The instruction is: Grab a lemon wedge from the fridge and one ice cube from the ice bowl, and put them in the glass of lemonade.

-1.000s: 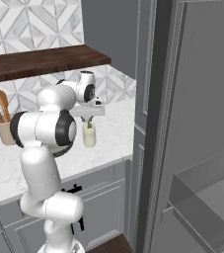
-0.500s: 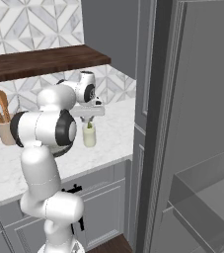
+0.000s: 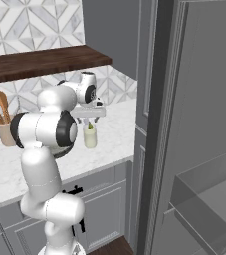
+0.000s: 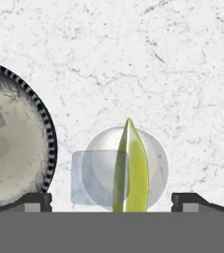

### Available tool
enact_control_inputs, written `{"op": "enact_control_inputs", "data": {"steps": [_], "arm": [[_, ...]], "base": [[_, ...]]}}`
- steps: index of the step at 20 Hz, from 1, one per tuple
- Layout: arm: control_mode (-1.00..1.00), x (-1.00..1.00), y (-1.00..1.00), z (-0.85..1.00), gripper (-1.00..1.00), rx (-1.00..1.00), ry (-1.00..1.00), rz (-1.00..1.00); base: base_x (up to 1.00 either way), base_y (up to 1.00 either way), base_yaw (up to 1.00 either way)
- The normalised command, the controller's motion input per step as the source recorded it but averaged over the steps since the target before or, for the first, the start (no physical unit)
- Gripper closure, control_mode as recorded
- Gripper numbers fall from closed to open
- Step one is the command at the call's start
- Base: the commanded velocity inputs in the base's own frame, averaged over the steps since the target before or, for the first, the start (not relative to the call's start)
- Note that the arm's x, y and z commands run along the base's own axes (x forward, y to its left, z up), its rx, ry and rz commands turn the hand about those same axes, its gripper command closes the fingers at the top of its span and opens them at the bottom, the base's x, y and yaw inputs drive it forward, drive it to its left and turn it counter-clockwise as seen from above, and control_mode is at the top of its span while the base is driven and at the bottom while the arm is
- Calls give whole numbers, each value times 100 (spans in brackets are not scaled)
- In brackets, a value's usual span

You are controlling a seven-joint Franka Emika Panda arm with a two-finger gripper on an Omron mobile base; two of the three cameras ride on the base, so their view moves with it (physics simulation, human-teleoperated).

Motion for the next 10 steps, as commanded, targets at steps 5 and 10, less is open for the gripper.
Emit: {"op": "enact_control_inputs", "data": {"steps": [5, 10], "arm": [[-100, 0, 0, 0, -100, 0, 0, 0], [-100, 0, 0, 0, -100, 0, 0, 0]], "base": [[0, 0, 0], [0, 0, 0]]}}
